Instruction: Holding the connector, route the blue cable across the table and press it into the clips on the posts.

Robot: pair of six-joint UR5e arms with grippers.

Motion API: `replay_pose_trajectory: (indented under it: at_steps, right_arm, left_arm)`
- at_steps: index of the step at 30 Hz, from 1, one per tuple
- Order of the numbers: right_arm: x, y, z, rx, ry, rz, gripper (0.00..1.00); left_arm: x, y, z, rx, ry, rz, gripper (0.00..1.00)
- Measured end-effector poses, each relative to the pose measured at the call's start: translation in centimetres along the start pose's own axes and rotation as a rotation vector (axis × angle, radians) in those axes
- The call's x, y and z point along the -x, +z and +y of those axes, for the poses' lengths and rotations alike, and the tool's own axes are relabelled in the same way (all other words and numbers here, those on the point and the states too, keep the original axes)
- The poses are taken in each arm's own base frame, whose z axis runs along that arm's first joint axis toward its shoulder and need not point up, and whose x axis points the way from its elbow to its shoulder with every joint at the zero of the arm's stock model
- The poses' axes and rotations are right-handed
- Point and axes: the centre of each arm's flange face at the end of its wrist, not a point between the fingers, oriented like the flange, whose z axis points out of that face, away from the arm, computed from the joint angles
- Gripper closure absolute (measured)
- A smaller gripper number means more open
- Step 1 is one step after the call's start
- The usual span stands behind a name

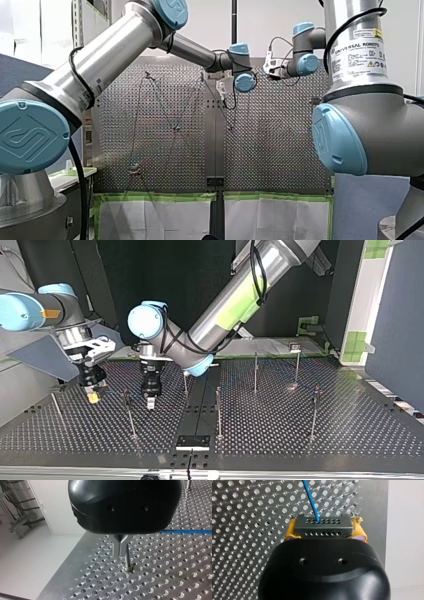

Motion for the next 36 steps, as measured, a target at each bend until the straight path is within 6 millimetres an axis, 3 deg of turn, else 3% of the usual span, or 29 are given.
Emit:
replay_pose_trajectory:
  at_steps: [9,11,12,13,14,15,16,17,36]
  right_arm:
    - [-0.01,-0.41,-0.66,0.017,-0.001,-0.012,1.0]
    - [0.01,-0.4,-0.69,0.016,-0.001,-0.013,1.0]
    - [0.0,-0.41,-0.67,0.016,-0.001,-0.012,1.0]
    - [0.0,-0.41,-0.68,0.016,-0.001,-0.012,1.0]
    - [0.01,-0.41,-0.68,0.016,-0.001,-0.013,1.0]
    - [0.01,-0.41,-0.67,0.016,-0.001,-0.013,1.0]
    - [0.01,-0.41,-0.68,0.016,-0.001,-0.013,1.0]
    - [0.01,-0.41,-0.68,0.016,-0.001,-0.013,1.0]
    - [0.01,-0.41,-0.68,0.016,-0.001,-0.013,1.0]
  left_arm:
    - [-0.02,-0.37,-0.53,-0.01,-0.003,0.001,1.0]
    - [-0.06,-0.35,-0.5,-0.01,-0.003,0.001,0.78]
    - [-0.06,-0.36,-0.51,-0.01,-0.003,0.001,0.78]
    - [-0.06,-0.35,-0.49,-0.01,-0.003,0.001,0.55]
    - [-0.07,-0.35,-0.49,-0.01,-0.003,0.001,0.39]
    - [-0.06,-0.35,-0.49,-0.01,-0.003,0.001,0.39]
    - [-0.06,-0.35,-0.49,-0.01,-0.003,0.001,0.13]
    - [-0.06,-0.35,-0.49,-0.01,-0.003,0.001,0.0]
    - [-0.07,-0.35,-0.49,-0.01,-0.003,0.001,0.0]
